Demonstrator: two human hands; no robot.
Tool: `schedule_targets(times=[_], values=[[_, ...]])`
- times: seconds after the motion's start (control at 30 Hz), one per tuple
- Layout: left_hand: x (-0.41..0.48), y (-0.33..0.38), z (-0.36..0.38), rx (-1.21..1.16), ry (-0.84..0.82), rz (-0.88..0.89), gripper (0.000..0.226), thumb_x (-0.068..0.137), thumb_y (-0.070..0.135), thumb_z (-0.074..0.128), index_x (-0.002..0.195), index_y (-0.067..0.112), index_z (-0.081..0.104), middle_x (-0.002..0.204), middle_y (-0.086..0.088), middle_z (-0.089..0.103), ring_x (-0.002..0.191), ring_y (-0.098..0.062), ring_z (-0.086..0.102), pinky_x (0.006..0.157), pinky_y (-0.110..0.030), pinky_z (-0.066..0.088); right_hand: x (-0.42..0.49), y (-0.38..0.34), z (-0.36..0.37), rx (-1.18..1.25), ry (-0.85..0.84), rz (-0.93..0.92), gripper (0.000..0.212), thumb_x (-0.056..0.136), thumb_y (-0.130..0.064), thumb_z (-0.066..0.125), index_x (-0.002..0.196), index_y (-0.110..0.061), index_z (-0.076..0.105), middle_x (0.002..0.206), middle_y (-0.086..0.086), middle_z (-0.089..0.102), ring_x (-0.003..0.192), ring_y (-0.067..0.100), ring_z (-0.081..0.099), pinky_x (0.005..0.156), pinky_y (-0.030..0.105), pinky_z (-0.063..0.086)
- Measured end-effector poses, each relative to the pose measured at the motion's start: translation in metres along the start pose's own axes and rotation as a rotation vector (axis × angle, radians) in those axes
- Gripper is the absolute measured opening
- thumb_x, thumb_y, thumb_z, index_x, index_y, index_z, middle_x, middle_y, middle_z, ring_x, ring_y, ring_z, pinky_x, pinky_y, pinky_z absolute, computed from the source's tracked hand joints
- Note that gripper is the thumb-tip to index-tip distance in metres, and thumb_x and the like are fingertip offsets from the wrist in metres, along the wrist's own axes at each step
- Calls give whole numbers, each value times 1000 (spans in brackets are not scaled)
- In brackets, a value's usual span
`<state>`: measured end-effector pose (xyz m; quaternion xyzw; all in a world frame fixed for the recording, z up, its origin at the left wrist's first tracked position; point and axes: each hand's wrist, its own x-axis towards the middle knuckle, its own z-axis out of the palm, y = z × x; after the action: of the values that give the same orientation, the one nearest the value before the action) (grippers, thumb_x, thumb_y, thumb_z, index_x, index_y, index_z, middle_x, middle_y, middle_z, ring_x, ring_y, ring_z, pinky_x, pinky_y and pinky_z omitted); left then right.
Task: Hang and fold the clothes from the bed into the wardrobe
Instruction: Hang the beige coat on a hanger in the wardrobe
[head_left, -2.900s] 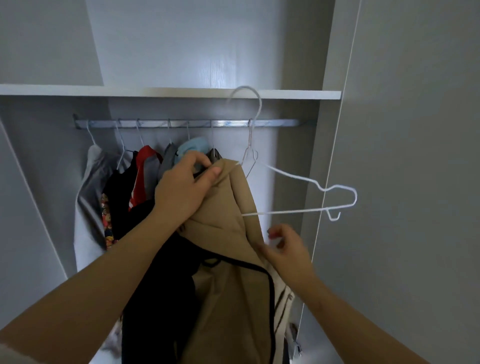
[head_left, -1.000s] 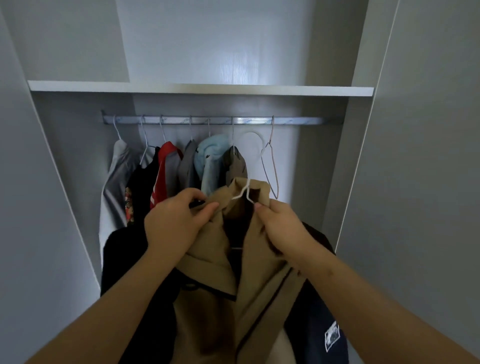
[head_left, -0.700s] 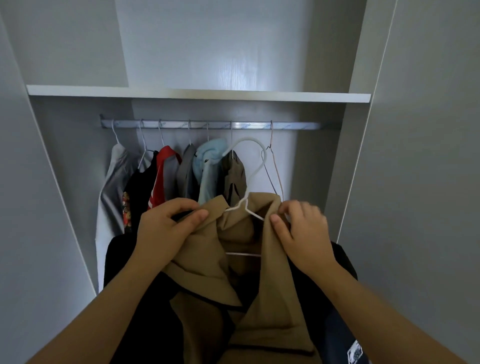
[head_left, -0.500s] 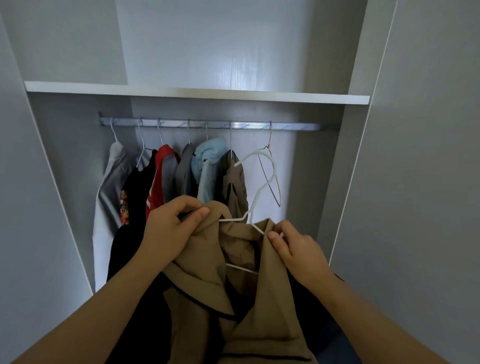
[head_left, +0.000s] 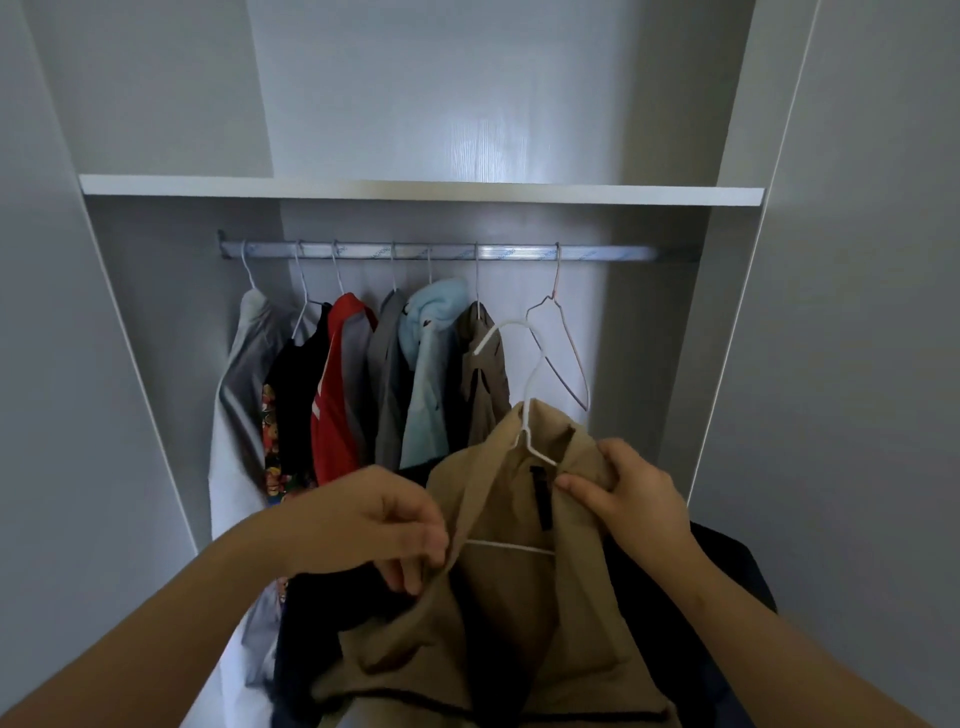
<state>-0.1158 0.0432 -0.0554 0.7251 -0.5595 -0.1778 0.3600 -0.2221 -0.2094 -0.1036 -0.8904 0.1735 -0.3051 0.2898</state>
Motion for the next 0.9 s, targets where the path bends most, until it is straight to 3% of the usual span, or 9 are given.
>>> schedule_targets(times=[0.1, 0.17, 0.2, 0.23, 0.3, 0.43, 0.6, 0.73, 0.9], values=[[14, -15, 0, 354, 367, 64, 28, 87, 39, 59, 114, 47, 54, 110, 19, 62, 99, -7, 62, 83, -24, 52, 0, -2, -1, 76, -17, -14, 27, 73, -53, 65, 69, -31, 49, 65, -9, 56, 63, 3, 53, 55, 24, 41], [28, -18, 4, 597, 387, 11, 45, 89, 38, 57, 131, 36, 42, 125, 14, 52, 113, -7, 52, 93, -27, 45, 1, -4, -4, 127, -14, -6, 27, 73, -51, 65, 67, -29, 51, 64, -8, 56, 63, 4, 53, 57, 27, 44], [34, -20, 11, 598, 333, -31, 43, 90, 37, 55, 131, 30, 44, 120, 11, 54, 108, -8, 54, 89, -27, 46, 1, -5, -7, 149, -3, -10, 26, 73, -49, 65, 66, -29, 51, 62, -8, 56, 61, 4, 53, 57, 27, 44], [40, -22, 20, 564, 325, -54, 34, 91, 34, 54, 123, 24, 50, 108, 8, 59, 98, -10, 58, 79, -27, 45, 2, -6, -10, 165, 14, -18, 26, 73, -48, 65, 64, -28, 51, 61, -8, 55, 60, 3, 52, 56, 26, 43], [49, -16, 37, 564, 503, -40, 13, 92, 26, 54, 97, 15, 59, 81, 2, 62, 74, -14, 58, 61, -24, 35, 1, -9, -15, 160, 54, -44, 30, 75, -48, 63, 65, -24, 50, 60, -5, 54, 57, 3, 50, 54, 25, 41], [65, 6, 48, 644, 838, 15, 18, 85, 22, 59, 72, 9, 60, 57, -3, 58, 51, -15, 51, 47, -21, 28, 1, -25, -20, -126, 142, -139, 42, 82, -57, 48, 72, -17, 40, 57, -6, 45, 57, 14, 49, 51, 29, 35], [71, 11, 48, 584, 831, -41, 18, 89, 28, 56, 84, 11, 60, 68, -3, 60, 62, -12, 47, 51, -27, 27, 5, -33, -28, -164, 121, -146, 41, 86, -58, 40, 64, -25, 29, 55, -7, 42, 57, 16, 48, 47, 26, 29], [65, 11, 39, 619, 769, -16, 23, 89, 36, 55, 78, 17, 60, 64, 3, 58, 61, -13, 52, 48, -23, 27, 11, -23, -41, -16, 121, -24, 47, 84, -58, 46, 62, -17, 41, 58, -3, 47, 60, 16, 49, 52, 28, 31], [66, 14, 44, 570, 749, -69, 42, 87, 38, 58, 55, 30, 30, 49, 11, 34, 54, -8, 39, 46, -19, 20, 10, -11, -49, 90, 77, 77, 47, 83, -54, 53, 58, -16, 44, 54, -4, 46, 57, 15, 48, 58, 30, 37]])
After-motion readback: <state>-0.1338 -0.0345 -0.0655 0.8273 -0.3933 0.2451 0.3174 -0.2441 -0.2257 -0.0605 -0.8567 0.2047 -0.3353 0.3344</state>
